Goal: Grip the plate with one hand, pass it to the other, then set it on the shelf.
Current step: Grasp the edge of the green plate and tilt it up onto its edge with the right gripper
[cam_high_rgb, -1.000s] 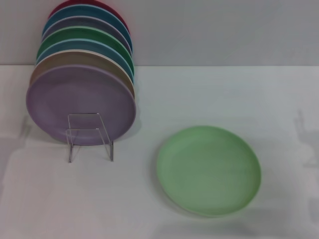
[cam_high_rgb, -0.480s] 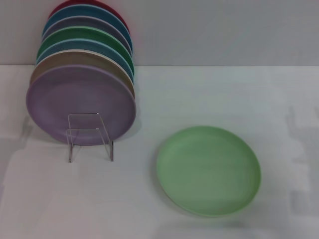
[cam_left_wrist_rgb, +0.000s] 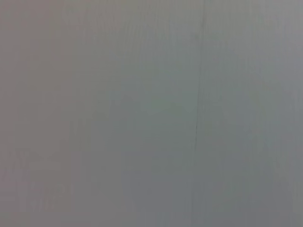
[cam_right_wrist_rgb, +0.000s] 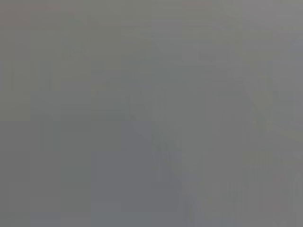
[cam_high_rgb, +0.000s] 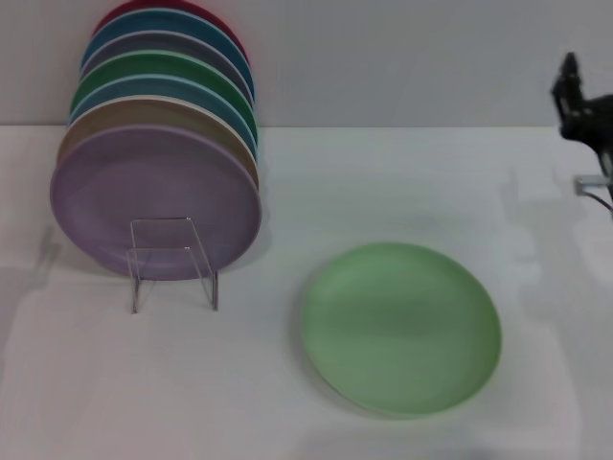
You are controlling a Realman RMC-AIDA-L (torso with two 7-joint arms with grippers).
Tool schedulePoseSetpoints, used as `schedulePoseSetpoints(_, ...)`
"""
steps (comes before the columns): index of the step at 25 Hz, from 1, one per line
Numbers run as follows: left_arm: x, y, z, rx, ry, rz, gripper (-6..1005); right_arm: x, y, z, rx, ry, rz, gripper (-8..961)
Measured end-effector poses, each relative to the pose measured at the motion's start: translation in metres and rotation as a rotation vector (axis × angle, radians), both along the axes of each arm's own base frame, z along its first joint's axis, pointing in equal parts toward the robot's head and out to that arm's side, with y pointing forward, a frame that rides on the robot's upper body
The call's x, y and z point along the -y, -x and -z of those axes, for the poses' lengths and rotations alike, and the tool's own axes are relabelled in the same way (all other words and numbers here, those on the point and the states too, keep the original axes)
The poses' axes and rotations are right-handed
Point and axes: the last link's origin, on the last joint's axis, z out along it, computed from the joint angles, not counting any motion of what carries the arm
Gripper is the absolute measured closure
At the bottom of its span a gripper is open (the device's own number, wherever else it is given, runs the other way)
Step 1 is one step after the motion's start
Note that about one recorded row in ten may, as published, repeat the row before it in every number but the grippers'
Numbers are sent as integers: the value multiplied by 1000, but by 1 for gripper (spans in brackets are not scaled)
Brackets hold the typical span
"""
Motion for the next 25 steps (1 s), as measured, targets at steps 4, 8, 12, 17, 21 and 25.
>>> schedulePoseSetpoints(4,0,0,0,0,0,0,198,-18,9,-1,33,116,120,327)
schedulePoseSetpoints(8,-1,0,0,0,1,0,198,-29,8,-7,-36,307,132,327)
schedulePoseSetpoints(12,0,1,0,-1,-1,-5,198,-31,3,-16,-108,403,115,326)
schedulePoseSetpoints(17,-1,1,0,-3,2,-5,198,-40,1,-33,-139,571,147,330)
schedulePoseSetpoints(21,-3,-2,1,-9,6,1,198,-42,12,-37,-19,707,257,332)
schedulePoseSetpoints(25,-4,-2,1,-9,5,3,198,-40,19,-37,15,797,317,332)
